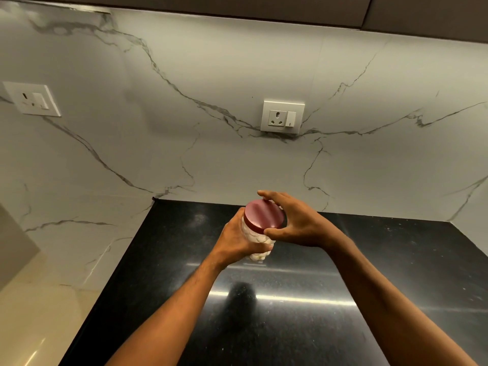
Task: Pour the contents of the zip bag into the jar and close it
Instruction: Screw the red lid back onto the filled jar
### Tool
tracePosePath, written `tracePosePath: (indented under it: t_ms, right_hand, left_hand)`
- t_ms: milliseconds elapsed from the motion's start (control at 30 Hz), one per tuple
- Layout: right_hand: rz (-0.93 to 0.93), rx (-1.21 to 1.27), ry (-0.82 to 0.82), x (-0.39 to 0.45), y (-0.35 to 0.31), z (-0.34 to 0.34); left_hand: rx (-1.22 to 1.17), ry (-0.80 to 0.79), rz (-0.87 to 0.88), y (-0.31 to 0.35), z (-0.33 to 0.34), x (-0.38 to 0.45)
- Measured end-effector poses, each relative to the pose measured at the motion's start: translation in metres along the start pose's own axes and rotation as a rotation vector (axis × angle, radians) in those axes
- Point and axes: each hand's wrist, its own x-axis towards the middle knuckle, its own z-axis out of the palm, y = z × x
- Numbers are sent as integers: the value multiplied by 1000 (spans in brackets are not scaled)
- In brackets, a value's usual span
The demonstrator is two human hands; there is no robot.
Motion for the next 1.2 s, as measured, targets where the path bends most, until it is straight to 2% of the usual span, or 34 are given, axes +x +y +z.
tracePosePath:
  t_ms: [100, 167, 300, 367, 500, 700, 900, 1067, 1200]
  right_hand:
    - [100, -151, 104, 1, -3, 7]
    - [147, -185, 112, 2, -3, 9]
    - [82, 92, -36, 1, 3, -1]
    - [74, 93, -26, 1, 6, 0]
    - [175, -61, 135, -1, 5, 11]
    - [102, 136, -28, -2, 11, -2]
    - [160, -5, 248, -2, 13, 18]
    - [92, 238, 50, 2, 24, 14]
    - [102, 234, 197, 1, 23, 25]
  left_hand:
    - [13, -5, 4, 0, 0, -2]
    - [16, -9, 0, 1, 1, -2]
    - [-4, -1, -3, 5, 1, -1]
    - [-11, -3, 1, 6, 0, -1]
    - [2, -2, -15, 4, 3, -1]
    - [-4, -42, -28, 3, 2, 0]
    - [-33, -4, -50, 1, 7, 1]
    - [-36, -42, -33, -3, 3, 5]
    - [-33, -22, -29, -1, 4, 8]
